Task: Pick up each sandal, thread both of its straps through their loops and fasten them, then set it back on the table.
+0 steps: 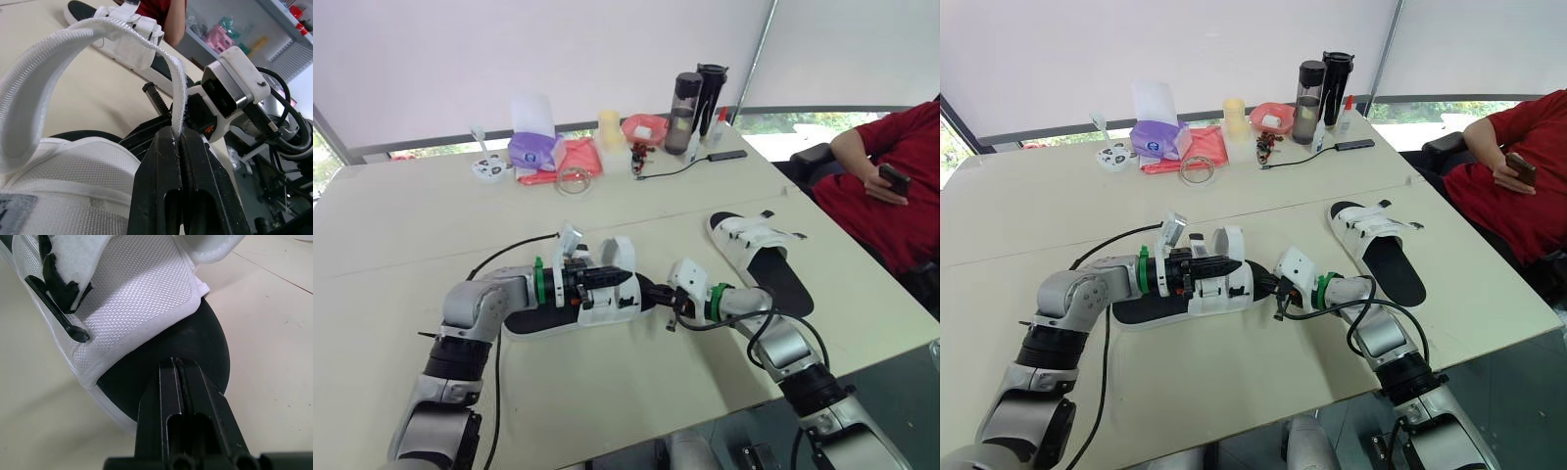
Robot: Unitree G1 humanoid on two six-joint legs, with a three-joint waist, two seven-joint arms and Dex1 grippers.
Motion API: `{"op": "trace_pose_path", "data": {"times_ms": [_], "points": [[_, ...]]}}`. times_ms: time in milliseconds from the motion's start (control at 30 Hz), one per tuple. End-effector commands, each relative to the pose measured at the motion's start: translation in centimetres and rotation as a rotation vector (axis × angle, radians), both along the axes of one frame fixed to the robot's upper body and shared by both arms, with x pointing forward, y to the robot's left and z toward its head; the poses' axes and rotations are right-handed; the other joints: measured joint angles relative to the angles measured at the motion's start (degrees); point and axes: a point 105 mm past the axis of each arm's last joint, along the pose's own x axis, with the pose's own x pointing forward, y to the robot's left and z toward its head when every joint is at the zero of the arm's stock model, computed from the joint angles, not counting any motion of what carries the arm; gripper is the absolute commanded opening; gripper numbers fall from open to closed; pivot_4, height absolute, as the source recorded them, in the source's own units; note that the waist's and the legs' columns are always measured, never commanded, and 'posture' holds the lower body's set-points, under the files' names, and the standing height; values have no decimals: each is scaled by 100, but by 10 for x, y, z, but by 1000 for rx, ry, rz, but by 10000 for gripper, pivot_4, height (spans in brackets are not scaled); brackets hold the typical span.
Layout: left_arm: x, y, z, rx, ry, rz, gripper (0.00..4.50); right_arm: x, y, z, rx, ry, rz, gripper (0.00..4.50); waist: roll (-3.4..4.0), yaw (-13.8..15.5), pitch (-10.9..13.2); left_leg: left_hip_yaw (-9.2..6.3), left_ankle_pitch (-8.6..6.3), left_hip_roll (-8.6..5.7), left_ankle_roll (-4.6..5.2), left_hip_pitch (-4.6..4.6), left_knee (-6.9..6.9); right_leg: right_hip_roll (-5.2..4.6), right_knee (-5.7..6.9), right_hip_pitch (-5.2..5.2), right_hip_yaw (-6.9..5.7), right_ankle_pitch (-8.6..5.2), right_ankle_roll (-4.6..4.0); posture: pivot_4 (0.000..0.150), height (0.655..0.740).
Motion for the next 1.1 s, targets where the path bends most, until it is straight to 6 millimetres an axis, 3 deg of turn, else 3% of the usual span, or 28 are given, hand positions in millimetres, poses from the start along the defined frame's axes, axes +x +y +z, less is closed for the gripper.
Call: {"op": "trace_pose_path", "data": {"times_ms": [33, 533, 867, 1100], "points": [[-5, -7, 5, -8, -29, -18, 494, -20, -32, -77, -196, 246, -98, 0, 0, 1, 0, 0, 0, 0, 0, 0, 0, 0, 0, 0, 0, 0, 0, 1500, 7400], [-3, -12, -21, 149, -110, 16, 494, -21, -32, -78, -191, 247, -108, 0, 7, 11, -34, -2, -1, 0, -1, 1, -1, -1, -5, 1, 0, 0, 0, 1500, 7400], [-25, -6, -6, 82, -196, -60, 494, -20, -32, -78, -187, 246, -113, 0, 8, -4, -36, -2, -4, 5, -6, 0, -5, -3, -11, 0, 0, 0, 0, 1500, 7400], [-24, -3, -3, 77, -221, -37, 494, -19, -31, -78, -188, 246, -110, 0, 8, -8, -35, -2, -5, 7, -7, -2, -3, -3, -17, -2, 0, 0, 0, 1500, 7400]]}}
